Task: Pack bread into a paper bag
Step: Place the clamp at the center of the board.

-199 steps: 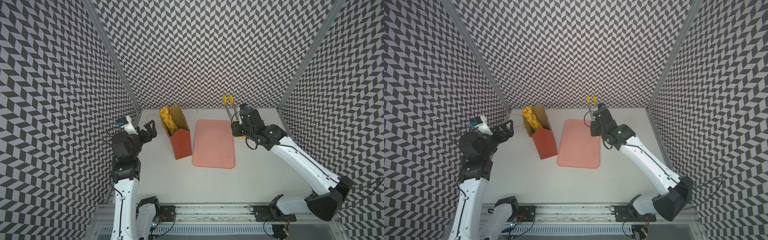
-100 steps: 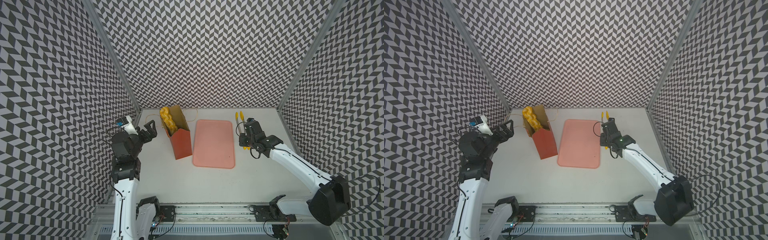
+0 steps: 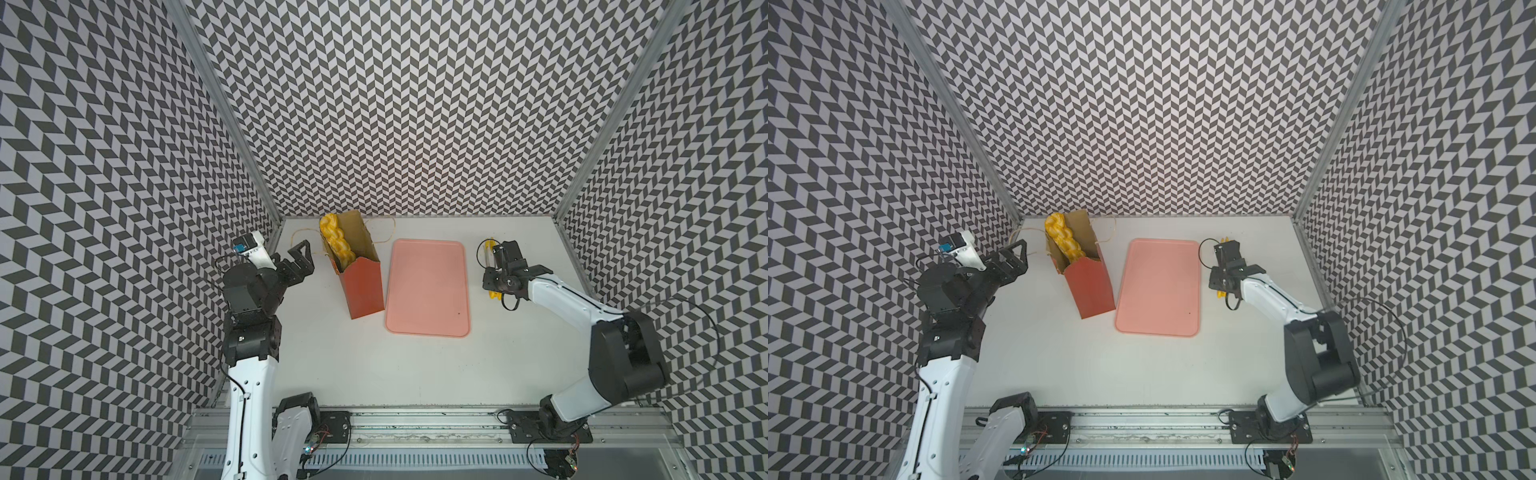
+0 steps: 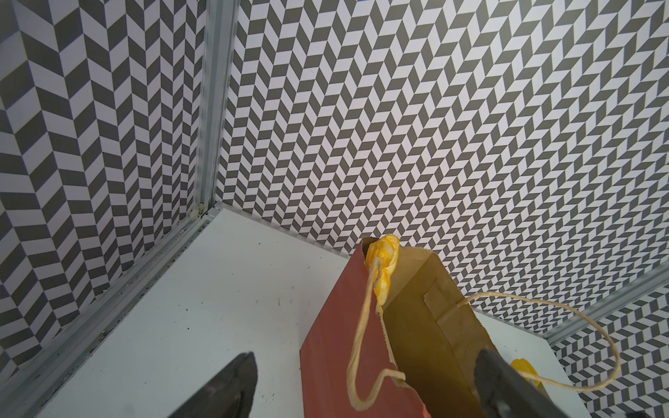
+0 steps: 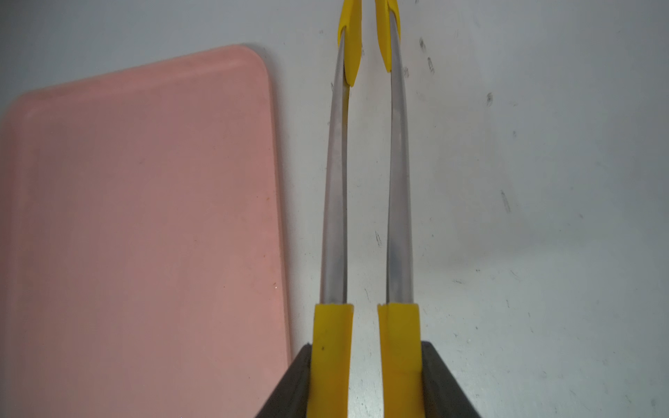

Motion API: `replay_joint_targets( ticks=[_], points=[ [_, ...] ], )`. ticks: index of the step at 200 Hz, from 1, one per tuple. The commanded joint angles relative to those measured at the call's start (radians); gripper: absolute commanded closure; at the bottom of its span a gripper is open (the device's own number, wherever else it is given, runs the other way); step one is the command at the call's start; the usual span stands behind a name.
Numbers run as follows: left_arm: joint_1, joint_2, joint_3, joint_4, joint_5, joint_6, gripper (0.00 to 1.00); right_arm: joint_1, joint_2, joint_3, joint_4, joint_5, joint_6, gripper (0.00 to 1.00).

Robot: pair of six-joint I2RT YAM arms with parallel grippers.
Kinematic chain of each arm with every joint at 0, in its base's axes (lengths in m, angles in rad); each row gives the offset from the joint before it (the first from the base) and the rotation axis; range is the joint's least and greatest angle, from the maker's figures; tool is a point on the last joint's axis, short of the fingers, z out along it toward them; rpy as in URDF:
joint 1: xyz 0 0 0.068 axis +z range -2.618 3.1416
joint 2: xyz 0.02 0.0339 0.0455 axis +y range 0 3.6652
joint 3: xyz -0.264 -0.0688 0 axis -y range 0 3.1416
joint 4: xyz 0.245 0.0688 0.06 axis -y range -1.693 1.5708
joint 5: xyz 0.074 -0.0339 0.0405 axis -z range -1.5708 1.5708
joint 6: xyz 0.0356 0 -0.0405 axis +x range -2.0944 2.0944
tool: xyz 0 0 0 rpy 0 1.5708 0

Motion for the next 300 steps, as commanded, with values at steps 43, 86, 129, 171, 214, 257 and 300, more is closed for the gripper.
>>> replay_joint_targets(
  ticks=[43, 86, 129, 171, 214, 257, 300],
  points=[
    [0.002, -0.011, -0.008, 0.023, 0.005, -0.002, 0.02, -0.084, 0.299, 0.215, 0.083, -0.06, -0.054, 0.61],
    [0.002, -0.007, -0.008, 0.024, 0.007, -0.003, 0.02, -0.15, 0.434, 0.305, 0.049, -0.067, -0.059, 0.61],
    [0.004, -0.005, -0.006, 0.025, 0.011, -0.004, 0.02, -0.179, 0.498, 0.35, -0.01, -0.002, -0.043, 0.57],
    [0.005, -0.008, -0.009, 0.025, 0.012, -0.004, 0.02, -0.179, 0.501, 0.37, -0.058, 0.006, -0.05, 0.48],
    [0.004, -0.011, -0.01, 0.026, 0.015, -0.005, 0.02, -0.179, 0.495, 0.369, -0.088, 0.01, -0.063, 0.46],
    [0.004, -0.011, -0.01, 0.027, 0.018, -0.005, 0.02, -0.176, 0.48, 0.379, -0.109, -0.013, -0.107, 0.43],
    [0.004, -0.012, -0.01, 0.03, 0.017, -0.005, 0.02, -0.165, 0.379, 0.321, -0.104, -0.007, -0.095, 0.4]
  ],
)
